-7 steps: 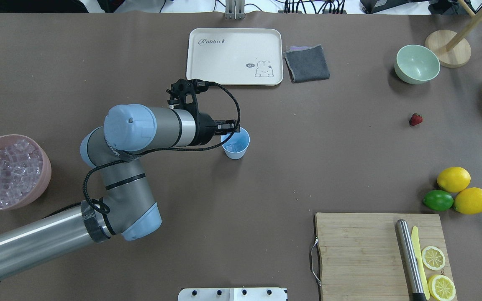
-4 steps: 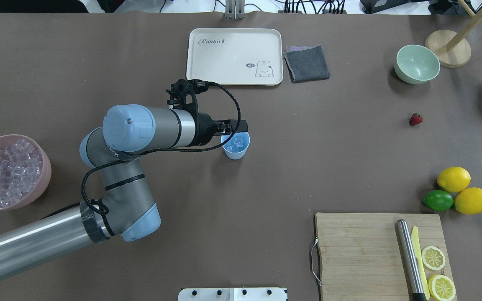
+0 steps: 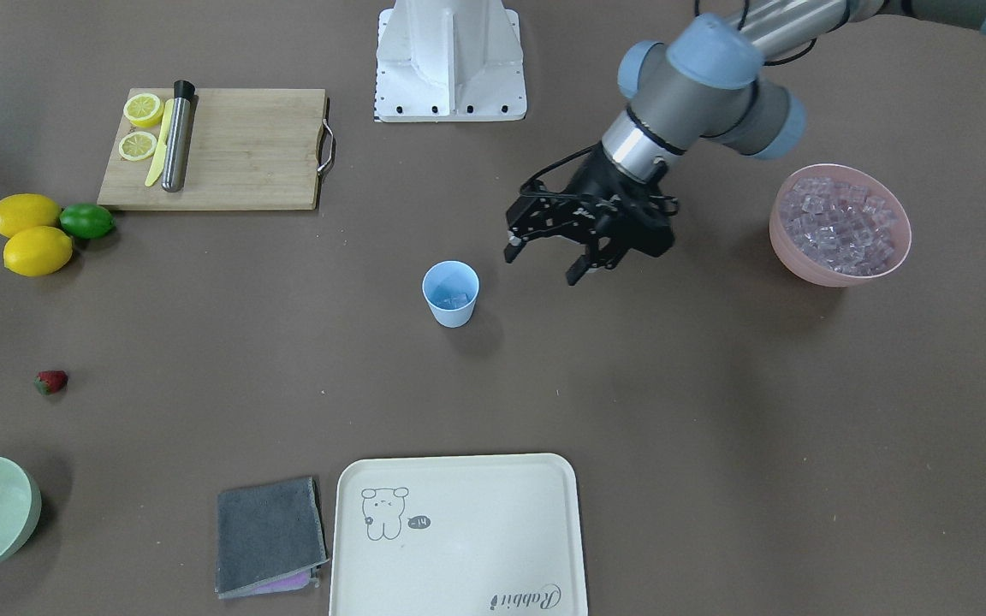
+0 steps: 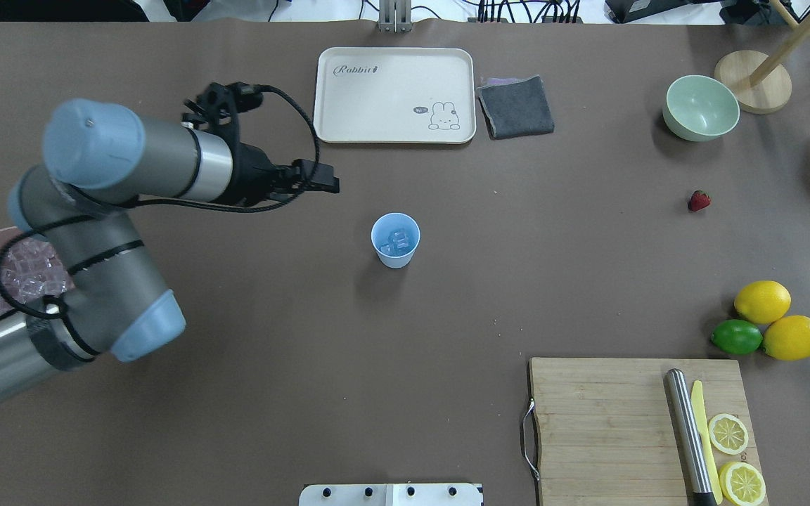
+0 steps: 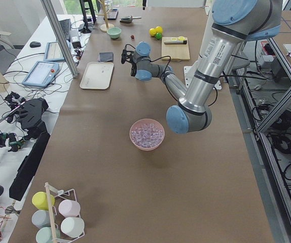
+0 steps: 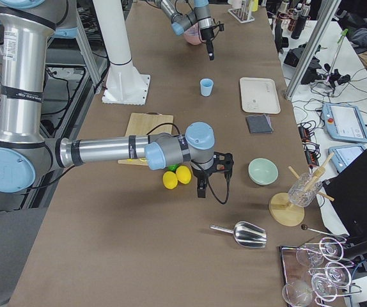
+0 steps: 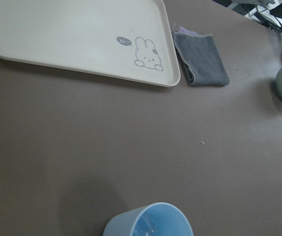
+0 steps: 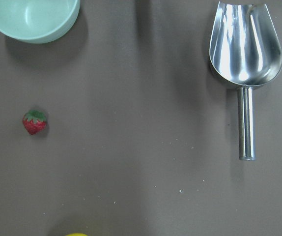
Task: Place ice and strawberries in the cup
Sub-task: 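Withdraw the left arm to rest while the right arm reaches toward the strawberry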
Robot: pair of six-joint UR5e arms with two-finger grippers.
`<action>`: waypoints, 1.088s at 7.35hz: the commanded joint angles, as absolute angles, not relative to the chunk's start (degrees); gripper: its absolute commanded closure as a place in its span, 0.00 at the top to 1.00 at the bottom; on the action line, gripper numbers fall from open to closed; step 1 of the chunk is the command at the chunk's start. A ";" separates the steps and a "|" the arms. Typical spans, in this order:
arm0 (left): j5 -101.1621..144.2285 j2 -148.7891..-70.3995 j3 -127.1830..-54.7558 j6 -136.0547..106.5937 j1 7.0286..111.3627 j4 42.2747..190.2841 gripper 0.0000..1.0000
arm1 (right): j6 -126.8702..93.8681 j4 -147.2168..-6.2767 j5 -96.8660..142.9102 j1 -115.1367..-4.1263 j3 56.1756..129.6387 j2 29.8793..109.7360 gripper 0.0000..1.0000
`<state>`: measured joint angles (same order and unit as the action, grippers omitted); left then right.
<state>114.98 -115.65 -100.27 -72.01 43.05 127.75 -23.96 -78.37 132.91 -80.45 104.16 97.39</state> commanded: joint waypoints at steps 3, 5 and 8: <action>135.67 -93.65 -103.28 -32.98 68.76 122.28 0.99 | -38.72 -78.31 129.47 -71.92 104.24 90.46 1.00; 136.23 -92.81 -103.45 -5.52 81.06 101.98 0.99 | -45.23 -78.40 127.19 -67.00 103.54 86.16 1.00; 135.79 -93.78 -101.79 6.15 85.61 88.68 0.99 | -48.51 -76.48 121.32 -59.26 99.59 81.83 1.00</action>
<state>135.82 -93.97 -102.93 3.46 84.67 91.47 -47.56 -77.96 124.44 -62.60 101.08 82.93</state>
